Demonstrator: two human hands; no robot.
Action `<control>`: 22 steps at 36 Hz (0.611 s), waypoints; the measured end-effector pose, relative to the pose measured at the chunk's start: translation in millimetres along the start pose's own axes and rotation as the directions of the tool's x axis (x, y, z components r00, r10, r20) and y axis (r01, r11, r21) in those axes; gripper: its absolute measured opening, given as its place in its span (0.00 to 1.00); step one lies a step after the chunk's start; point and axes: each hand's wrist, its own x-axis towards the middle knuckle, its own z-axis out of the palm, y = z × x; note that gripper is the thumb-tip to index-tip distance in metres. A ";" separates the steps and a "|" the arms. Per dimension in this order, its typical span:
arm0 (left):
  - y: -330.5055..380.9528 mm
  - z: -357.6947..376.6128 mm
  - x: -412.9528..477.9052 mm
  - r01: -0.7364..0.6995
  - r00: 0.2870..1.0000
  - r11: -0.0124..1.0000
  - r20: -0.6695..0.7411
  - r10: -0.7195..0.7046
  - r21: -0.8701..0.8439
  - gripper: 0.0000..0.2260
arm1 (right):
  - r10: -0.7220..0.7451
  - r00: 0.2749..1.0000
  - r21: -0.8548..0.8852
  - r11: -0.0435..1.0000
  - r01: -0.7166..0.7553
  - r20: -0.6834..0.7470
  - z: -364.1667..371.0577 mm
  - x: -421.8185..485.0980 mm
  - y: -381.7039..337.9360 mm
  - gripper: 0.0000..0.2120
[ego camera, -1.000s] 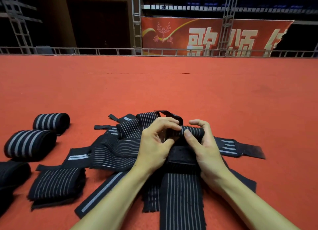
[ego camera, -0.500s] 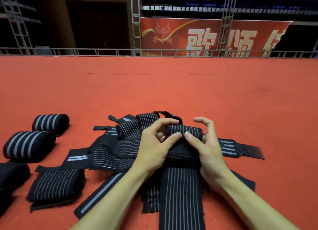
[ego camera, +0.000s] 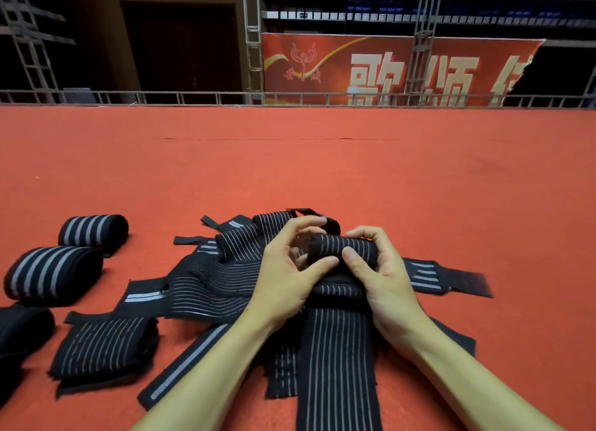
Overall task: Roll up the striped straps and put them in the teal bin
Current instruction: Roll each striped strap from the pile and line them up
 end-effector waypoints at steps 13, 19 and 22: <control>3.7 2.8 -1.8 0.078 0.997 0.989 0.027 -0.076 -0.124 0.10 | 0.018 0.999 0.104 0.994 -0.022 0.034 -0.2 -0.3 -1.8 0.15; -2.4 -0.5 0.8 -0.026 1.000 0.995 -0.006 0.026 -0.094 0.13 | 0.050 0.998 0.097 0.994 -0.054 0.038 2.7 -0.7 -3.5 0.17; -4.5 -2.3 0.8 -0.036 0.999 0.996 0.008 0.037 -0.082 0.14 | 0.025 1.000 0.037 0.999 -0.025 0.017 3.4 -0.3 -2.4 0.13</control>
